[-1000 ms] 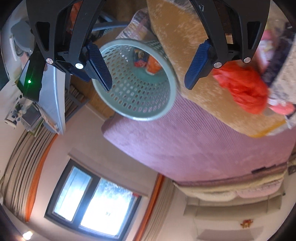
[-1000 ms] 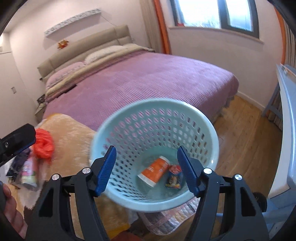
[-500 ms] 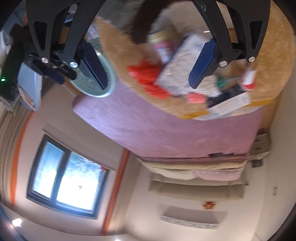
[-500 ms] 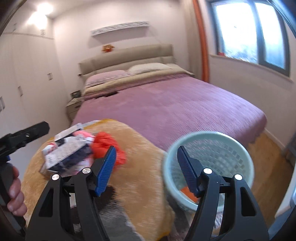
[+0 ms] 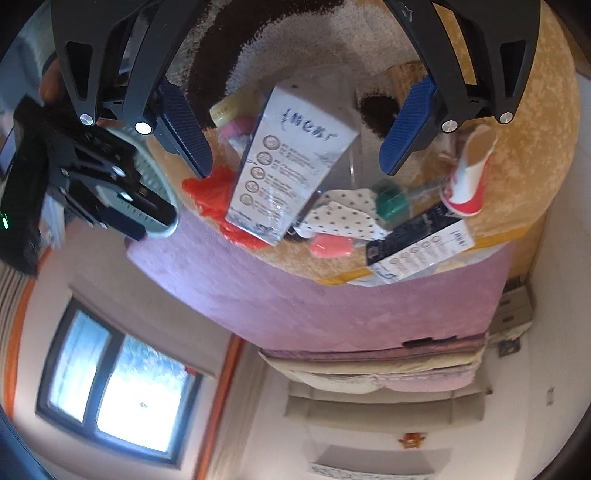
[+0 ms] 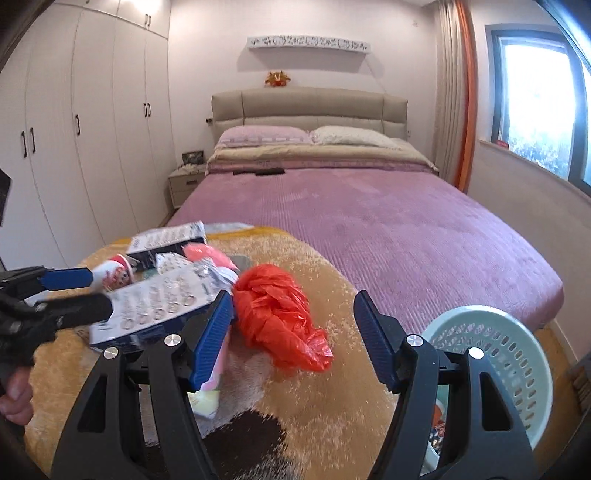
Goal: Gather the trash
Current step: 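Grasp the white milk carton with the left tool while the right tool grasps the red plastic bag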
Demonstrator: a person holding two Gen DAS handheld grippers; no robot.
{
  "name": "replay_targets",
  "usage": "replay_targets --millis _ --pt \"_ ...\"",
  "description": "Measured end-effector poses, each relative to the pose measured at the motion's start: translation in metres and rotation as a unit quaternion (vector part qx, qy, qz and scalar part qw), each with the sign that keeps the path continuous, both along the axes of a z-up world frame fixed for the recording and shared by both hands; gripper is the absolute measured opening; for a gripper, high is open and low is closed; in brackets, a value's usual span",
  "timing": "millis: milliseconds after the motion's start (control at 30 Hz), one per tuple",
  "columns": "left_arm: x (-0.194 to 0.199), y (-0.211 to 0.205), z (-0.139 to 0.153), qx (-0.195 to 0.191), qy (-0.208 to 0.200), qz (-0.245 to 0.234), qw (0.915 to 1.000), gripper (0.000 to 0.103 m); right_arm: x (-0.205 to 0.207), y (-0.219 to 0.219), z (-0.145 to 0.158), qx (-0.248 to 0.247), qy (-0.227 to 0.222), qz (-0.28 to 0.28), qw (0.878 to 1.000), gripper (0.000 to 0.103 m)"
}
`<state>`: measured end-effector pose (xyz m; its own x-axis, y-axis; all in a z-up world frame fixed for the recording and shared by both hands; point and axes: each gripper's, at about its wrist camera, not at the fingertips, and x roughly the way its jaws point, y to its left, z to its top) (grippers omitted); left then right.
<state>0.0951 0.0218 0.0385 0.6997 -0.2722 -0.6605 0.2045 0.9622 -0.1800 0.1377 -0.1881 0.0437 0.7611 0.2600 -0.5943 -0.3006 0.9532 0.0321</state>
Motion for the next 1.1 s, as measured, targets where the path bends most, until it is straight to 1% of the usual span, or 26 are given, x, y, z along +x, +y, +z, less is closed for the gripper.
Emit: replay_targets --millis 67,200,300,400,500,633,767,933,1000,1033,1067,1100 --pt "0.005 -0.011 -0.005 0.027 0.009 -0.003 0.9996 0.089 0.010 -0.004 -0.010 0.015 0.019 0.001 1.000 0.065" --pt "0.014 -0.023 -0.014 0.050 0.022 -0.012 0.9984 0.088 0.024 -0.012 -0.024 0.034 0.042 0.012 0.998 0.065" --pt "0.020 -0.027 -0.020 0.060 0.036 -0.012 0.9974 0.080 0.034 -0.013 -0.031 0.043 0.057 0.019 0.997 0.065" --pt "0.023 -0.028 -0.025 0.056 0.046 -0.016 0.9972 0.074 0.038 -0.012 -0.035 0.049 0.066 0.027 0.996 0.065" --pt "0.023 -0.026 -0.025 0.042 0.042 -0.018 0.9981 0.059 0.040 -0.008 -0.039 0.047 0.069 0.038 0.996 0.065" --pt "0.017 -0.024 -0.021 0.041 0.026 -0.010 0.9987 0.055 0.041 -0.003 -0.044 0.044 0.071 0.050 0.995 0.065" --pt "0.011 -0.012 -0.012 0.007 0.011 -0.002 0.9999 0.053 0.044 0.006 -0.050 0.033 0.078 0.054 0.995 0.065" --pt "0.007 0.004 -0.004 -0.017 -0.009 0.018 0.9997 0.053 0.053 0.022 -0.059 0.002 0.087 0.051 0.995 0.065" --pt "0.007 0.010 -0.005 -0.028 -0.010 0.025 0.9992 0.053 0.055 0.027 -0.062 -0.002 0.095 0.054 0.994 0.065" --pt "0.007 0.013 -0.005 -0.034 -0.010 0.028 0.9990 0.053 0.056 0.028 -0.063 -0.004 0.096 0.053 0.994 0.062" --pt "0.006 0.016 -0.006 -0.040 -0.012 0.031 0.9986 0.053 0.056 0.030 -0.064 -0.009 0.096 0.053 0.994 0.049" --pt "0.006 0.017 -0.006 -0.044 -0.013 0.033 0.9984 0.053 0.055 0.030 -0.063 -0.007 0.097 0.058 0.994 0.043"
